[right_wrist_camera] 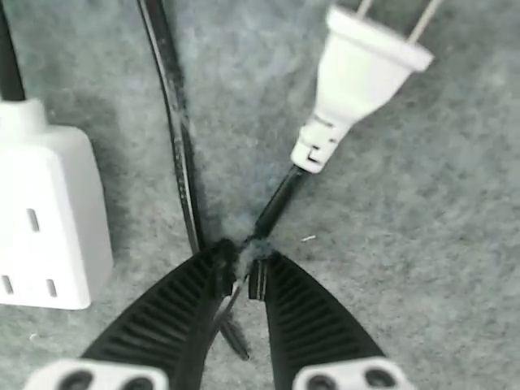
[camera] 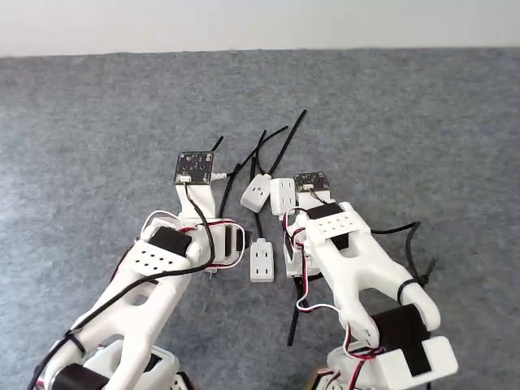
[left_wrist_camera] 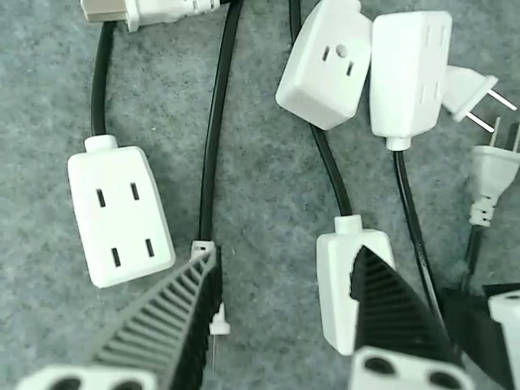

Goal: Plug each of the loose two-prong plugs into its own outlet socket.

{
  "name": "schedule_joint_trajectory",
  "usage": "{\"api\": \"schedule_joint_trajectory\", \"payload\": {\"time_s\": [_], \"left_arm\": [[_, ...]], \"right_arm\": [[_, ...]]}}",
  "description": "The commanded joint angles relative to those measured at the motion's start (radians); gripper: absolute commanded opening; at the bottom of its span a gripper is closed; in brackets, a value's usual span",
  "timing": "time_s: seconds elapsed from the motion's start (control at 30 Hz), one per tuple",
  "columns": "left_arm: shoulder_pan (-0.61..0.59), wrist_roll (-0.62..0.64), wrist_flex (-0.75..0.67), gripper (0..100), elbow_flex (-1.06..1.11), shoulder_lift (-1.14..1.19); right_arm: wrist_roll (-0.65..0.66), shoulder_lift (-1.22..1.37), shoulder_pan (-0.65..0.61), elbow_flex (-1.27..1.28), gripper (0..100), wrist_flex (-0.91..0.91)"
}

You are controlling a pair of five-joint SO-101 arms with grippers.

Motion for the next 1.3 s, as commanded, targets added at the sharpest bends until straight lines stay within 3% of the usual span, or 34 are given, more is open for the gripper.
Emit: {"api": "schedule_joint_trajectory", "payload": {"time_s": [0.0, 0.17, 0.4, 0.57, 1.27], "left_arm": [[-0.005, -0.009, -0.02, 25, -0.007, -0.023], [-0.003, -0.009, -0.023, 25, -0.008, -0.021], [-0.003, -0.009, -0.141, 25, 0.044, -0.021], [-0.003, -0.009, -0.144, 25, 0.045, -0.021], [-0.003, -0.009, -0.144, 25, 0.045, -0.021]], "right_arm": [[0.014, -0.001, -0.01, -0.052, 0.8, 0.047], [0.029, -0.001, 0.016, -0.17, 0.8, 0.211], [0.152, -0.001, 0.202, -0.477, 0.8, 0.526], [0.219, -0.001, 0.268, -0.667, 0.8, 0.742], [0.344, -0.076, 0.42, -0.506, 0.8, 0.742]]}}
